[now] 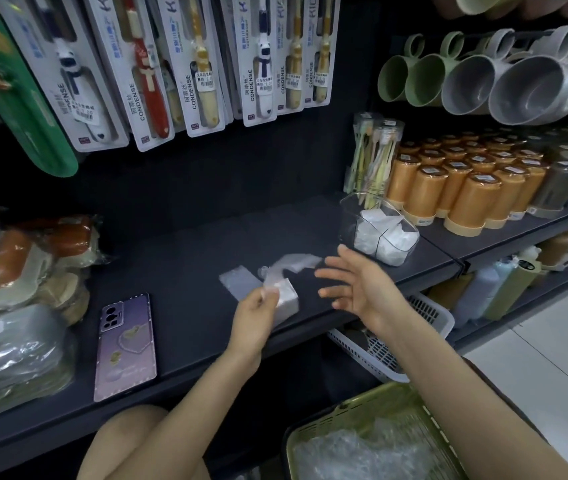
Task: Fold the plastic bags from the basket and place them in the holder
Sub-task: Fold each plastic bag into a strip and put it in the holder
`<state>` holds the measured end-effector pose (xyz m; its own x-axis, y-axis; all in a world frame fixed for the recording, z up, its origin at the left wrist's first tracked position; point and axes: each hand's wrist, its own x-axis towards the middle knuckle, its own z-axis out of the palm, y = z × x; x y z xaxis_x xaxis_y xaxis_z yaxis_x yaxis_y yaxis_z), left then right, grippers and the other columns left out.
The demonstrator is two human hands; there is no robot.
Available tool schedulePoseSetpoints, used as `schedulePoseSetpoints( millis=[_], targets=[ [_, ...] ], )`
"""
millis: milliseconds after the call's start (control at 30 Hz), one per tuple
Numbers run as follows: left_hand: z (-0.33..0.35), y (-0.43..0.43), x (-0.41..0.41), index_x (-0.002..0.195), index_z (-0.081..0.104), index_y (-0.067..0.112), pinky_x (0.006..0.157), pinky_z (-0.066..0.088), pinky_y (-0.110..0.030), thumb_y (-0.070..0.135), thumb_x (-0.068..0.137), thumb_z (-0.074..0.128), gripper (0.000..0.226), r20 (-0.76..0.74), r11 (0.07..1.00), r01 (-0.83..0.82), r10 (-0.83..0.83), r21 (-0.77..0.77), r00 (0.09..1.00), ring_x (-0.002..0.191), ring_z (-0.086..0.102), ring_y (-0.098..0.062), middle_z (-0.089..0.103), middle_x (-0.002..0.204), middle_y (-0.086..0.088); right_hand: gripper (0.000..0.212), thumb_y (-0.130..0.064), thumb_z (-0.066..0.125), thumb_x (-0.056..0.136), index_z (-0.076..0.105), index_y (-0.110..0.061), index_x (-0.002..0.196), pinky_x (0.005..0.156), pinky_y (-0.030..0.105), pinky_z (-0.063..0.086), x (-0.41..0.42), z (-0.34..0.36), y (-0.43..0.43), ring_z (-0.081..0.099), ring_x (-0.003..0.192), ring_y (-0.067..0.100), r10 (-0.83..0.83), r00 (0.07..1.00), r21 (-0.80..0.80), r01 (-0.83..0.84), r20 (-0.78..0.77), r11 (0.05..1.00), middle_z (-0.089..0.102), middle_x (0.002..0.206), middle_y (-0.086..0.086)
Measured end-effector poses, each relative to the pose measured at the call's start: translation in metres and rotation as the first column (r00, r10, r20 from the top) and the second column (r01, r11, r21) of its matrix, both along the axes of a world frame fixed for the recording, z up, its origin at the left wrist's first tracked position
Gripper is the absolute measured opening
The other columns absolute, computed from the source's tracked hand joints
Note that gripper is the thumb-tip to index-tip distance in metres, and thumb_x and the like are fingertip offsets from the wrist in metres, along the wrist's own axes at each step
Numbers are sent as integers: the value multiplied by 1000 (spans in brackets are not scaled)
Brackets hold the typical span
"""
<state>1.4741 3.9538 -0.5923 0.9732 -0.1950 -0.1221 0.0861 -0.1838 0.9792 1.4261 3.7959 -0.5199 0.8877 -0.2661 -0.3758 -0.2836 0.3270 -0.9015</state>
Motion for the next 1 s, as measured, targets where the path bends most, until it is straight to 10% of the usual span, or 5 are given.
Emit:
schedulePoseSetpoints(
  millis=[200, 467, 633, 800, 1000],
  targets=[
    [3, 11, 18, 115, 62, 16, 96, 52, -44, 19, 99, 50, 20, -231, 992, 17, -46, -124, 972, 104, 66, -23, 70, 111, -7, 23, -23, 63, 92, 65, -8, 110, 40, 19, 38, 22, -36, 34, 58, 53, 11, 172, 979, -421, -204, -114, 884, 66, 89, 0],
    [-1, 13, 16, 115, 52, 3, 94, 50, -54, 19, 95, 54, 25, -227, 998, 46, -55, -45, 972, 110, 62, -32, 62, 120, -19, 2, -7, 64, 89, 66, -8, 90, 37, 18, 34, 25, -50, 41, 46, 39, 4, 102, 992, -361, -124, -81, 924, 57, 65, 3],
    [-1, 13, 16, 107, 48, 0, 90, 53, -52, 16, 96, 54, 20, -229, 998, 27, -39, -54, 973, 107, 63, -32, 59, 120, -21, 8, -5, 67, 86, 61, -7, 91, 36, 20, 31, 24, -55, 42, 50, 40, 9, 140, 981, -348, -178, -132, 921, 61, 67, 6],
    [8, 21, 27, 141, 38, 12, 64, 59, -33, 5, 96, 48, 46, -325, 980, -30, -36, -196, 945, 81, 71, -20, 61, 118, -17, 8, 2, 65, 83, 63, -6, 81, 35, 17, 24, 29, -57, 36, 38, 36, 8, 155, 977, -419, -202, -145, 885, 53, 60, 8],
    [18, 38, 58, 142, 35, 3, 66, 60, -32, 2, 94, 51, 50, -369, 959, -159, 64, -234, 927, 94, 66, -29, 62, 112, -19, 9, 4, 65, 80, 67, -3, 86, 33, 15, 24, 38, -52, 29, 31, 31, 4, 217, 957, -521, -288, -193, 804, 47, 49, 0]
  ],
)
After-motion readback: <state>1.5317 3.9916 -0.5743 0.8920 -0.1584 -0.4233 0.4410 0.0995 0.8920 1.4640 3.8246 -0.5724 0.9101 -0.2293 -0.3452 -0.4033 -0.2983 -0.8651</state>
